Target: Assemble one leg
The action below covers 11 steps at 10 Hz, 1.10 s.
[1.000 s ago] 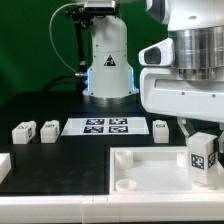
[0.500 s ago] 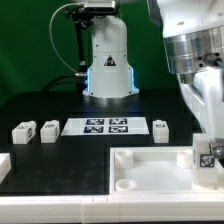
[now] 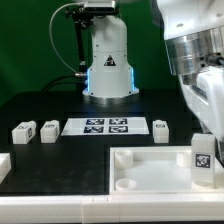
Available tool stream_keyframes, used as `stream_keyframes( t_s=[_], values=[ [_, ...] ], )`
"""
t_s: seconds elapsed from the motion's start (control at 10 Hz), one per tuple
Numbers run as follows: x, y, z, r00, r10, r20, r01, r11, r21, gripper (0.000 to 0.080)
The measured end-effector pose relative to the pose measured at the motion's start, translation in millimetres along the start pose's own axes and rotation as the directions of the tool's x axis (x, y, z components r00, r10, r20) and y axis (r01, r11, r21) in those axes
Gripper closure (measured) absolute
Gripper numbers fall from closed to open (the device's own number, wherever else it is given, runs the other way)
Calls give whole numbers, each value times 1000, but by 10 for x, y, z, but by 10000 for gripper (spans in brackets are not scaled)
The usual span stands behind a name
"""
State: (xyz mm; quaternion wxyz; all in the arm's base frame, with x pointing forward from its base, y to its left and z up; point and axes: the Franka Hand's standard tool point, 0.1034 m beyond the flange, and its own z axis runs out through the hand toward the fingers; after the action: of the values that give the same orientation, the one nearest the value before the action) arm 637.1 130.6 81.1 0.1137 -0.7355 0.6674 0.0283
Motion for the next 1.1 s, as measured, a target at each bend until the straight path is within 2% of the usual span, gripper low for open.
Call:
stream_keyframes(
  t_s=[0.1, 0.2, 0.4, 0.6, 0.7, 0.8, 0.9, 1.0, 1.1],
  values=[
    [30, -4, -28, 977, -212, -10, 212, 977, -3, 155],
    [24, 4, -27, 939, -344, -15, 344, 939, -7, 155],
    [34, 6, -23, 872, -489, -13, 489, 872, -10, 151],
    [43, 8, -23, 765, -643, -12, 643, 766, -15, 151],
    [110, -1, -33, 528, -849, -6, 845, 526, -96, 151],
    [73, -10, -24, 483, -876, -12, 869, 481, -119, 151],
    [63, -8, -20, 502, -864, -13, 858, 500, -114, 151],
    [64, -8, -19, 524, -852, -15, 845, 522, -113, 250],
    [55, -6, -16, 599, -800, -23, 794, 598, -109, 384]
  ],
)
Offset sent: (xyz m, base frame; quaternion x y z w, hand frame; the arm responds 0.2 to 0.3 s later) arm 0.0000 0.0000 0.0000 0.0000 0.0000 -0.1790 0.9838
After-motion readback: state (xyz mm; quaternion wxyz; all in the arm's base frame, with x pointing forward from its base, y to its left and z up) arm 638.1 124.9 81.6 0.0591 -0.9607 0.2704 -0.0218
